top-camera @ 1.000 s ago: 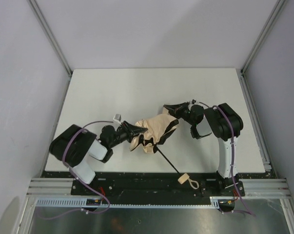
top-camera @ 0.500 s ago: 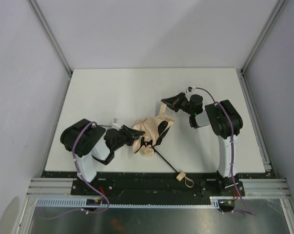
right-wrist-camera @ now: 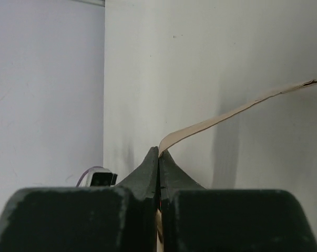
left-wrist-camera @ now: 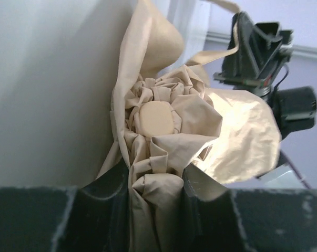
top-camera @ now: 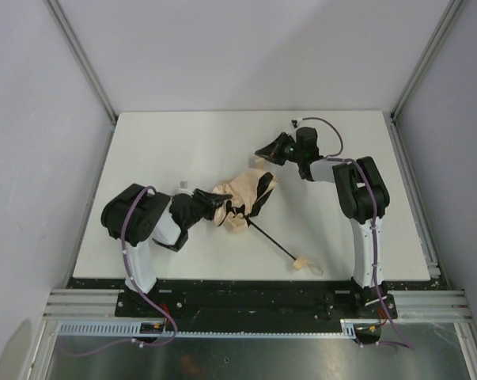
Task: Put away the umbrella
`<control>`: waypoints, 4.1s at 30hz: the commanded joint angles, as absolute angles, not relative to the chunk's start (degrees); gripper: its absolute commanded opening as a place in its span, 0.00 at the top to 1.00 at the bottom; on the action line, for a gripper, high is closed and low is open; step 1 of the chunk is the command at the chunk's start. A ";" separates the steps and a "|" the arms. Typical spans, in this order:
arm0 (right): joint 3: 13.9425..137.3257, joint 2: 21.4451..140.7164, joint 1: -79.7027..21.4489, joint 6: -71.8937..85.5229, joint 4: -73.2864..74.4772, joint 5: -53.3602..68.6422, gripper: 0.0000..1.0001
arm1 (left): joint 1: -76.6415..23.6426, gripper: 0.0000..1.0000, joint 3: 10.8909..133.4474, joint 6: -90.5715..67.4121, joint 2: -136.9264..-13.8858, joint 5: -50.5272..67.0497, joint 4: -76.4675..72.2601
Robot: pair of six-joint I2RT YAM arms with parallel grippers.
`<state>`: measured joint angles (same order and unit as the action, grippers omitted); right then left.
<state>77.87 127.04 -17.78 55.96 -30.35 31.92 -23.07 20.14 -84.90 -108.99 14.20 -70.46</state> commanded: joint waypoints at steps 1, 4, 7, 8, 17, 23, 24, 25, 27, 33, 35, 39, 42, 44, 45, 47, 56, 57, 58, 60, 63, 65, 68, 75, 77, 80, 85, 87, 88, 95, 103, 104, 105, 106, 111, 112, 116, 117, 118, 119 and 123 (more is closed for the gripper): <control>80.42 126.53 -18.88 53.73 -25.37 30.92 1.00 | -21.85 1.00 24.80 -94.59 -108.02 20.09 -79.51; 80.42 126.90 -18.71 54.24 -25.34 30.98 1.00 | -21.95 1.00 25.37 -93.40 -103.80 19.83 -77.37; 80.78 127.78 -18.26 53.51 -24.88 30.89 1.00 | -22.46 1.00 23.84 -87.61 -98.28 14.95 -70.51; 81.17 128.09 -17.96 53.03 -24.13 30.78 1.00 | -22.53 1.00 23.52 -85.77 -97.57 13.85 -68.74; 83.74 130.65 -17.08 49.42 -23.41 30.01 1.00 | -23.44 1.00 18.25 -81.75 -105.65 7.66 -65.96; 93.99 133.72 -17.16 37.82 -2.94 26.93 0.95 | -23.97 1.00 17.27 -78.47 -104.98 4.16 -60.95; 96.04 133.70 -17.15 34.69 2.48 25.33 0.86 | -23.94 1.00 17.33 -78.08 -104.17 3.88 -59.17; 97.68 133.34 -17.06 31.80 7.09 23.87 0.75 | -24.01 1.00 17.37 -77.76 -103.50 3.70 -57.71; 99.94 131.20 -16.90 25.37 16.08 18.38 0.50 | -24.00 1.00 17.39 -77.49 -102.47 3.58 -55.43; 94.87 115.75 -17.25 13.99 26.03 2.16 0.02 | -23.81 1.00 18.07 -76.84 -100.79 4.18 -49.53; 88.65 107.60 -18.86 12.24 23.49 1.66 0.01 | -23.75 1.00 18.60 -76.89 -100.76 4.87 -47.98; 73.52 92.53 -31.78 2.17 11.64 -3.36 0.02 | -23.44 1.00 19.73 -76.85 -100.15 5.83 -44.28; 62.92 85.27 -45.85 -6.88 1.65 -8.55 0.02 | -22.91 1.00 20.70 -76.61 -99.01 6.69 -40.14; 59.54 84.75 -52.07 -9.94 -2.40 -9.61 0.02 | -22.67 1.00 21.44 -76.70 -98.41 6.88 -37.08; 58.95 85.57 -54.38 -11.52 -3.70 -10.12 0.02 | -22.58 1.00 21.88 -76.71 -98.25 7.09 -35.77; 58.55 88.52 -58.59 -15.05 -6.40 -11.96 0.01 | -22.46 1.00 22.85 -76.90 -98.24 7.86 -32.96; 60.22 100.13 -62.15 -21.87 -13.53 -10.75 0.01 | -22.29 1.00 25.97 -76.67 -97.27 9.27 -23.12; 60.48 101.31 -61.97 -22.05 -13.66 -10.69 0.01 | -22.22 1.00 26.26 -76.70 -97.20 9.42 -22.28; 60.65 102.60 -61.74 -22.15 -13.95 -11.23 0.01 | -22.14 1.00 26.53 -76.67 -97.11 9.59 -21.47; 61.11 104.99 -61.21 -22.17 -14.25 -11.99 0.02 | -21.93 1.00 27.13 -76.43 -96.88 9.85 -19.96; 61.44 107.89 -61.06 -21.80 -14.77 -14.95 0.09 | -21.68 1.00 27.80 -76.20 -96.48 10.07 -17.92; 61.55 109.59 -60.81 -21.05 -14.85 -16.44 0.18 | -21.57 1.00 28.42 -76.05 -96.39 10.10 -16.65; 61.60 111.32 -60.78 -19.91 -14.62 -18.27 0.44 | -21.54 1.00 29.49 -75.92 -96.65 10.41 -15.22; 62.25 113.67 -58.76 -16.18 -11.28 -14.79 0.96 | -21.65 1.00 31.04 -75.29 -96.64 11.02 -13.67; 62.39 113.85 -57.14 -14.20 -8.71 -10.66 0.99 | -21.63 1.00 31.43 -74.59 -96.23 11.50 -13.63; 62.46 114.24 -55.70 -12.24 -5.57 -5.29 1.00 | -21.64 0.96 32.57 -72.31 -95.24 12.52 -13.70; 62.48 116.26 -54.51 -9.77 -3.40 1.91 1.00 | -20.48 0.52 33.68 -68.98 -91.20 12.62 -14.03; 62.49 117.42 -53.86 -8.75 -2.83 4.15 1.00 | -19.21 0.37 34.06 -67.63 -89.33 13.13 -14.01; 62.49 117.95 -53.56 -8.37 -2.51 5.28 1.00 | -18.22 0.32 34.21 -66.95 -88.44 13.55 -14.04; 62.58 119.36 -52.46 -6.23 -1.18 10.45 1.00 | -11.02 0.02 33.57 -64.72 -83.20 21.05 -14.59; 67.65 123.46 -48.80 -1.06 4.94 18.94 1.00 | -6.26 0.01 25.46 -64.41 -71.56 26.00 -14.63; 68.19 124.13 -48.13 0.35 5.59 20.41 1.00 | -5.85 0.01 24.64 -64.20 -70.36 26.71 -14.61; 68.68 124.78 -47.58 1.67 6.13 21.72 1.00 | -5.48 0.01 23.79 -64.27 -69.11 27.29 -14.60; 69.14 125.45 -47.03 2.86 6.93 22.86 1.00 | -5.20 0.01 22.70 -64.48 -68.04 27.62 -14.55; 70.89 128.34 -45.56 7.74 9.66 27.70 1.00 | -5.18 0.01 19.37 -65.27 -64.13 27.22 -14.49; 71.26 128.82 -45.45 8.40 10.01 28.61 1.00 | -5.18 0.00 19.05 -65.81 -64.19 26.88 -14.49; 72.43 129.67 -45.06 9.75 10.50 30.68 1.00 | -6.79 0.00 20.05 -68.39 -67.76 24.22 -14.81; 72.69 129.79 -44.85 9.97 10.48 30.98 1.00 | -7.22 0.01 20.66 -69.04 -69.08 23.54 -15.05; 72.99 129.98 -44.71 10.04 10.60 31.14 1.00 | -7.70 0.01 21.10 -69.63 -70.36 22.80 -15.88; 73.24 130.16 -44.50 10.03 10.71 31.30 1.00 | -8.20 0.01 21.45 -70.46 -71.48 21.86 -17.08; 73.73 130.48 -43.83 9.86 10.99 31.98 1.00 | -10.72 0.01 22.87 -73.22 -74.95 16.88 -20.05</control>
